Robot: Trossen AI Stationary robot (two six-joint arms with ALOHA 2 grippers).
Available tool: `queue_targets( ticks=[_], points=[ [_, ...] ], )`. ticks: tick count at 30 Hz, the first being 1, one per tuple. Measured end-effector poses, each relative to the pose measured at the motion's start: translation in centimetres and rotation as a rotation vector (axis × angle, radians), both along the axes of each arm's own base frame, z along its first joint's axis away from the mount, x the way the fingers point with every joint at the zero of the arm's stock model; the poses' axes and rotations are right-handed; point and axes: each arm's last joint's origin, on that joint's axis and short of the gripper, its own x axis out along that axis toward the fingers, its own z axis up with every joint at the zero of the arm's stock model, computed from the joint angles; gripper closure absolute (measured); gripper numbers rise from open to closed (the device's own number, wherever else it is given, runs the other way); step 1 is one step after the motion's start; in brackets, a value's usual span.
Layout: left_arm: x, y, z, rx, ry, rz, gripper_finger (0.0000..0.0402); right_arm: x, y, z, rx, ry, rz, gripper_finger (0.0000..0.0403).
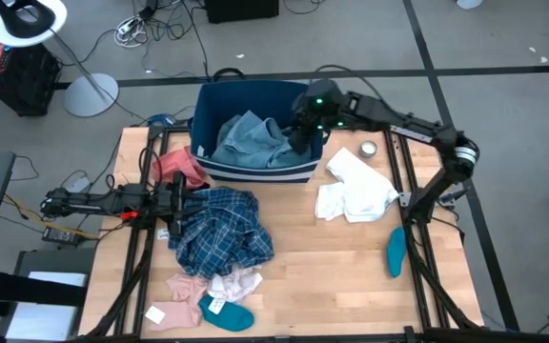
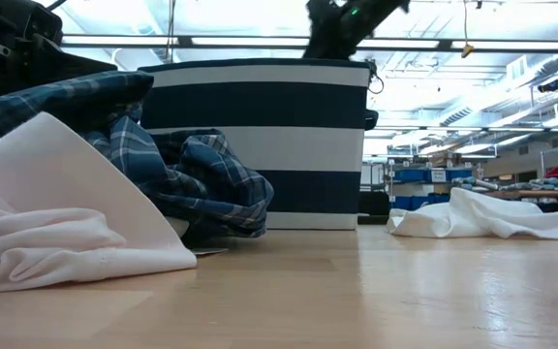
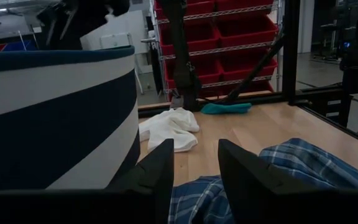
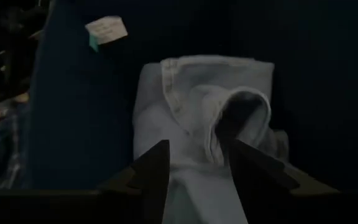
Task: Sort clothes
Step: Put the blue sock into the blue laundry bin
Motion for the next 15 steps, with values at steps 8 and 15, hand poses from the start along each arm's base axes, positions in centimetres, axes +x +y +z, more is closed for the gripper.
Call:
queue_targets(
  ticks=[8,15],
  points=[
    [0.0,0.0,0.0,0.0,0.0,0.0,0.027,-5.6,3.2,2.0,0.012,0.097,-0.045,0.0243],
    [0.0,0.0,0.0,0.0,0.0,0.0,0.027,-11.6,6.9,0.8,0.074,0.088,-0.132,0.0243]
  ],
)
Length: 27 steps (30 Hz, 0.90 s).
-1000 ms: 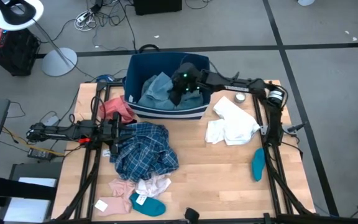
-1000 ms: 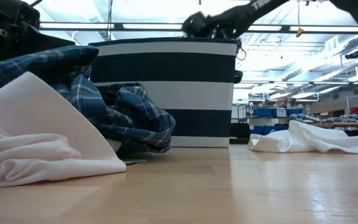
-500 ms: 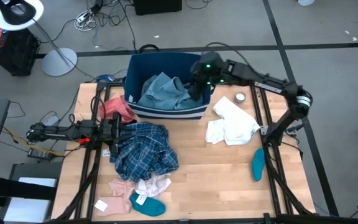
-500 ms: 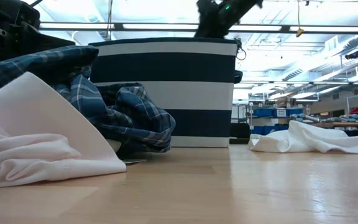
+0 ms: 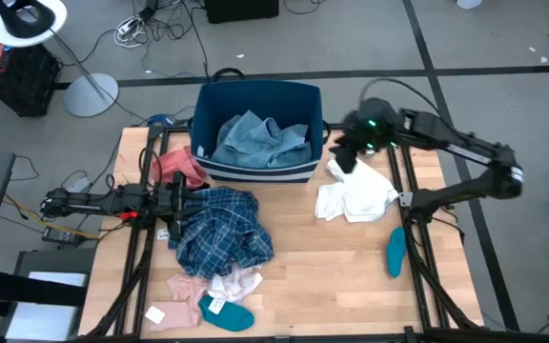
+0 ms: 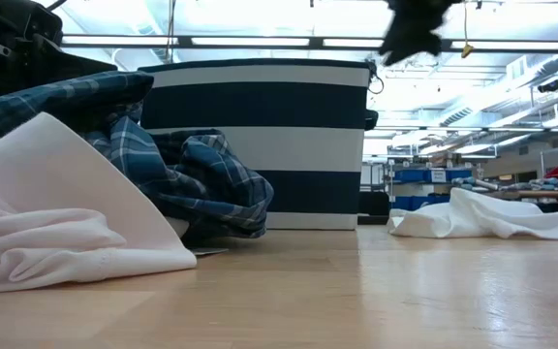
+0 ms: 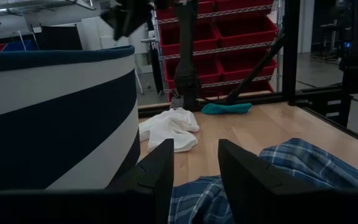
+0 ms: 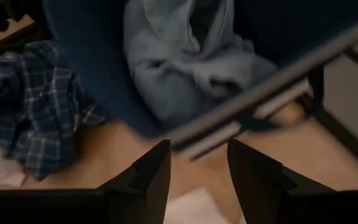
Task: Sort clothes
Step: Put the blue sock into the blue laundry bin
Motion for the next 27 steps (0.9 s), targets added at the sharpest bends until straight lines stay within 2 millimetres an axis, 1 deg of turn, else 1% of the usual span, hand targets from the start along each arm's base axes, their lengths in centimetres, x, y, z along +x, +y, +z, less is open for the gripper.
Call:
queue_targets(
  ticks=[4,8,13,17,20,24,27],
  points=[
    [0.0,0.0,0.0,0.0,0.0,0.001,0.027,-3.7,2.1,-1.5,0.079,-0.025,-0.08,0.0243],
    [0.0,0.0,0.0,0.0,0.001,0.0,0.027,-6.9,4.2,-3.4,0.216,0.039,-0.154,0.0243],
    [0.0,0.0,0.0,0.0,0.0,0.001,0.027,-9.2,6.1,-5.5,0.338,0.143,-0.216,0.0243],
    [0.0,0.0,0.0,0.0,0.0,0.0,0.027,-9.7,7.1,-7.2,0.387,0.236,-0.238,0.0243],
    [0.0,0.0,0.0,0.0,0.0,0.0,0.027,-9.6,7.8,-8.4,0.394,0.288,-0.224,0.0243],
    [0.0,0.0,0.0,0.0,0.0,0.0,0.027,-9.3,8.1,-9.4,0.342,0.307,-0.228,0.0243],
    [0.0,0.0,0.0,0.0,0.001,0.0,0.027,-9.1,8.2,-9.8,0.309,0.296,-0.235,0.0243]
  ],
)
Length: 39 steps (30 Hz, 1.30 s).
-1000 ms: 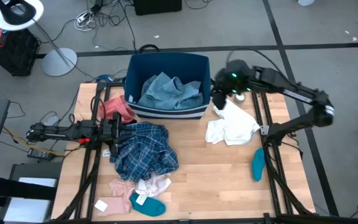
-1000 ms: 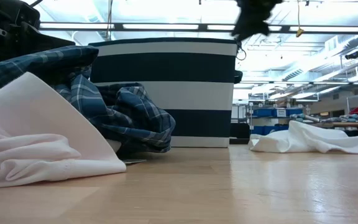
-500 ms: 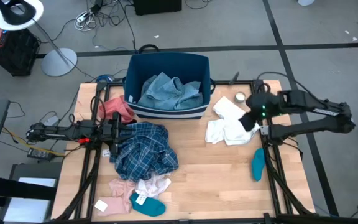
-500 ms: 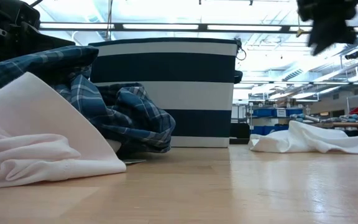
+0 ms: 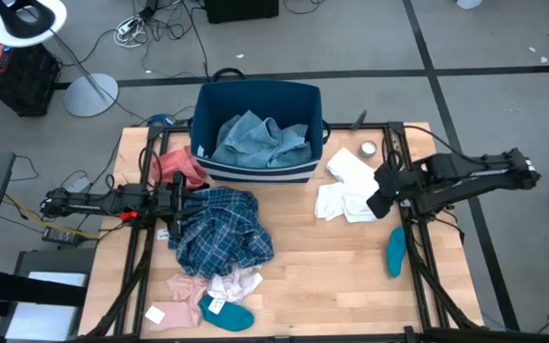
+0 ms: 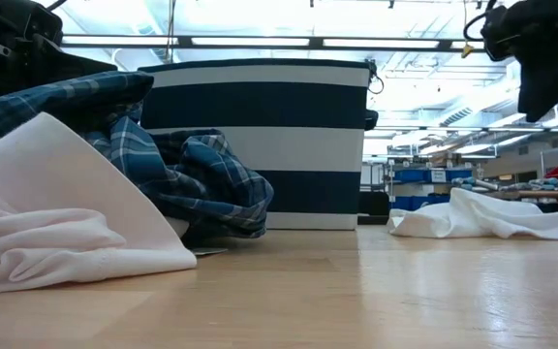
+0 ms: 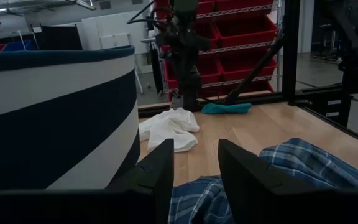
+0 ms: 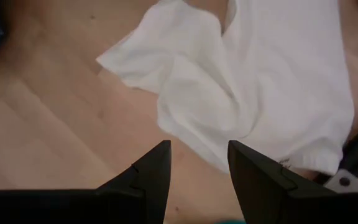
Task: Sort clothes
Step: Put the blue sock into the blue laundry bin
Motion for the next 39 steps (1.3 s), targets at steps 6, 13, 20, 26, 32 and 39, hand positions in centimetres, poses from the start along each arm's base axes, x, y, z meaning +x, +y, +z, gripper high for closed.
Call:
queue_targets(
  ticks=[6,13,20,26,32,39],
  points=[
    [0.0,0.0,0.0,0.0,-0.001,0.0,0.027,0.3,0.0,-0.7,-0.02,-0.004,-0.006,0.0243],
    [0.0,0.0,0.0,0.0,-0.001,0.0,0.027,0.2,0.0,-2.1,-0.009,0.026,-0.044,0.0243],
    [0.0,0.0,0.0,0.0,0.0,0.0,0.027,0.0,0.0,-3.4,0.015,0.061,-0.086,0.0243],
    [0.0,0.0,0.0,0.0,0.0,0.0,0.027,0.1,0.2,-3.4,0.109,0.046,-0.212,0.0243],
    [0.0,0.0,0.0,0.0,-0.001,0.0,0.027,0.9,1.7,-4.1,0.182,0.107,-0.246,0.0243],
    [0.0,0.0,0.0,0.0,-0.001,0.001,0.027,2.1,4.2,-5.2,0.169,0.177,-0.093,0.0243]
  ],
)
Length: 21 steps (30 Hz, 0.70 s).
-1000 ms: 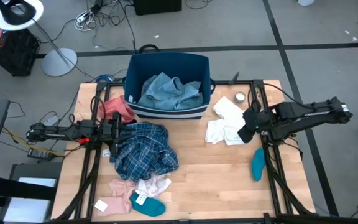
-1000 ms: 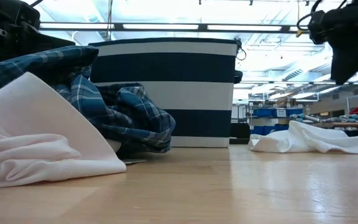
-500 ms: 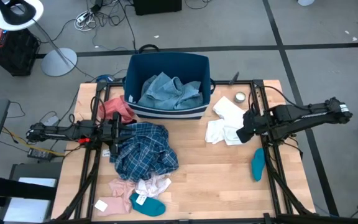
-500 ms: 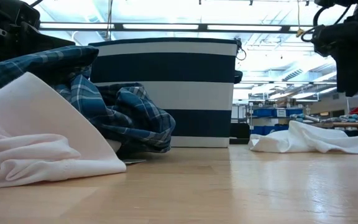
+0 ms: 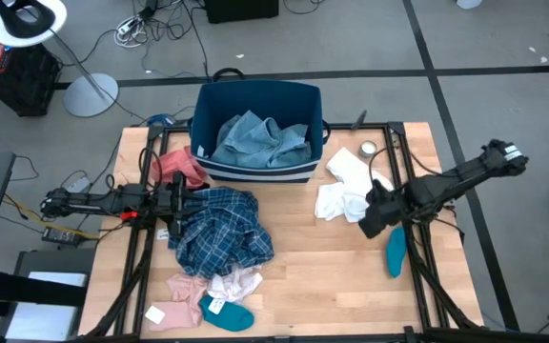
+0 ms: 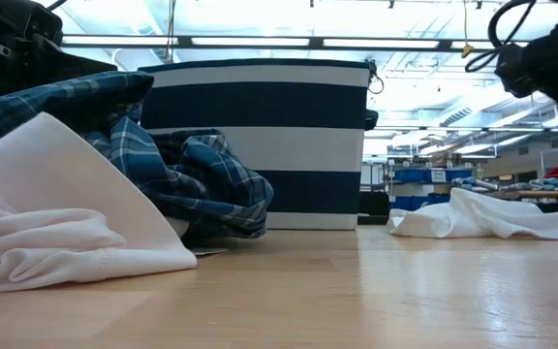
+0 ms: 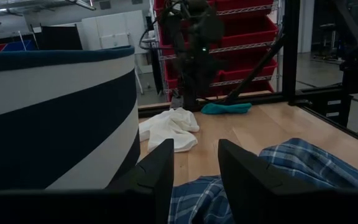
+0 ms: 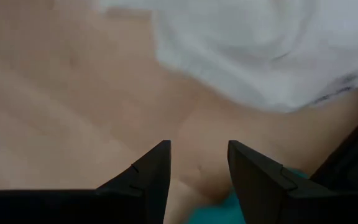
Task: Sort clothes
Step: Put the blue sock into the blue laundry bin
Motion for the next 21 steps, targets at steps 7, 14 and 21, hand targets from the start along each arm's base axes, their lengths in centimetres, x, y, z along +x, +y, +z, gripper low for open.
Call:
queue_targets(
  ticks=[7,14,21],
  points=[
    [0.0,0.0,0.0,0.0,0.0,0.0,0.027,-0.4,2.7,-0.7,0.148,0.114,0.246,0.0243],
    [0.0,0.0,0.0,0.0,0.0,-0.001,0.027,-1.5,5.6,-1.3,0.14,0.154,0.523,0.0243],
    [0.0,0.0,0.0,0.0,0.0,0.0,0.027,-1.9,7.4,-2.6,-0.019,0.192,0.773,0.0243]
  ],
)
